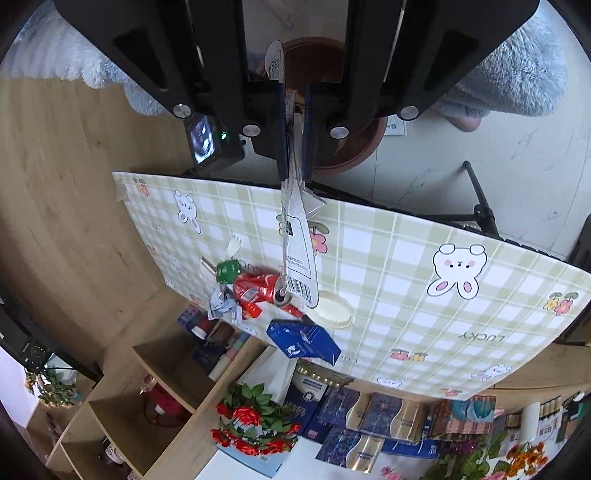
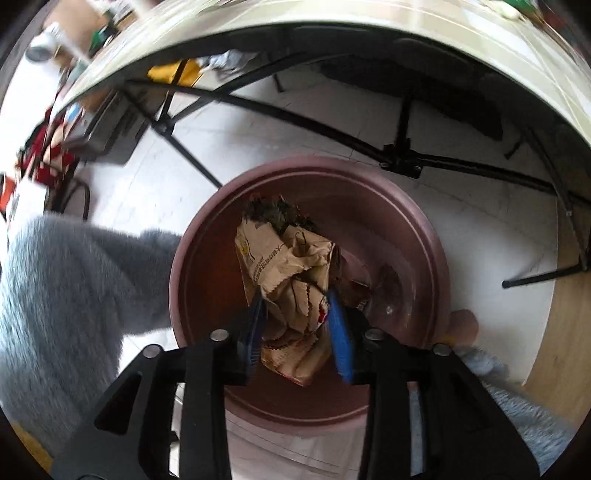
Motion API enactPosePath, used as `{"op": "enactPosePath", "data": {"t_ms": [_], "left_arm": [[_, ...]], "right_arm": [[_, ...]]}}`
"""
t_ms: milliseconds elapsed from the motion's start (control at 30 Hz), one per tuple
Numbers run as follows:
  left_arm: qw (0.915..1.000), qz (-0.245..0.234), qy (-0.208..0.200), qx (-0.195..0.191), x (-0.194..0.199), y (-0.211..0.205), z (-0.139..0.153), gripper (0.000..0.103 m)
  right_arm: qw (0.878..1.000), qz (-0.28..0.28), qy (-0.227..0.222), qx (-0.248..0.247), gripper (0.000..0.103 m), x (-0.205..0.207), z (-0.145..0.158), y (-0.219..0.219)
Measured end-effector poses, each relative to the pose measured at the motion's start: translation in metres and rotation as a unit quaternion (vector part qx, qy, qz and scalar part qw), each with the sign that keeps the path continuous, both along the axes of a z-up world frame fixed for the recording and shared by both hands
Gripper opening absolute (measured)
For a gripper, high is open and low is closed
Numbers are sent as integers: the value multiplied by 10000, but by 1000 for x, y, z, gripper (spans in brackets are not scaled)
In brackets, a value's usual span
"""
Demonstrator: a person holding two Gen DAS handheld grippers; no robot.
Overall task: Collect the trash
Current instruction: 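Lower the paper bag into the bin and open the right tool, then carry the receipt over the bin and release it with the left tool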
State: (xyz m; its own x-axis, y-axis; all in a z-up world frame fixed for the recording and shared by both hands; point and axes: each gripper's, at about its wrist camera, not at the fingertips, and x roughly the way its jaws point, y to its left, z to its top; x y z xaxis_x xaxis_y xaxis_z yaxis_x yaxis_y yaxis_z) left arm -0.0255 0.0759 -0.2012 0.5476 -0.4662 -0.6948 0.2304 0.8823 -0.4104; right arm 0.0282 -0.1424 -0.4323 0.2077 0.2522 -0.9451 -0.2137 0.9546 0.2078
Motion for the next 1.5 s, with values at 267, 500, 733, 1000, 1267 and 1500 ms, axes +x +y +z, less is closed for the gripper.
{"op": "enactPosePath", "data": {"t_ms": [267,500,733,1000,1267,1500], "left_arm": [[9998,-127,177,40,5,-6,-14,7],[9991,-319,241,148,11,-15,-23,7],[9968,-606,424,304,18,-27,-37,7],[9931,-953,461,505,19,-44,-48,7],[9898,-1179,400,691,18,-53,-50,7],[9874,-1340,466,695,17,-56,-55,7]], "right_arm": [[9984,35,-519,226,64,-11,45,-22],[9921,234,-1199,272,79,-21,100,-33],[9804,184,-1960,128,97,-31,154,-42],[9710,-111,-2380,183,97,-33,191,-59],[9676,-514,-2448,357,97,-31,196,-75],[9647,-645,-2532,340,97,-36,198,-83]]}}
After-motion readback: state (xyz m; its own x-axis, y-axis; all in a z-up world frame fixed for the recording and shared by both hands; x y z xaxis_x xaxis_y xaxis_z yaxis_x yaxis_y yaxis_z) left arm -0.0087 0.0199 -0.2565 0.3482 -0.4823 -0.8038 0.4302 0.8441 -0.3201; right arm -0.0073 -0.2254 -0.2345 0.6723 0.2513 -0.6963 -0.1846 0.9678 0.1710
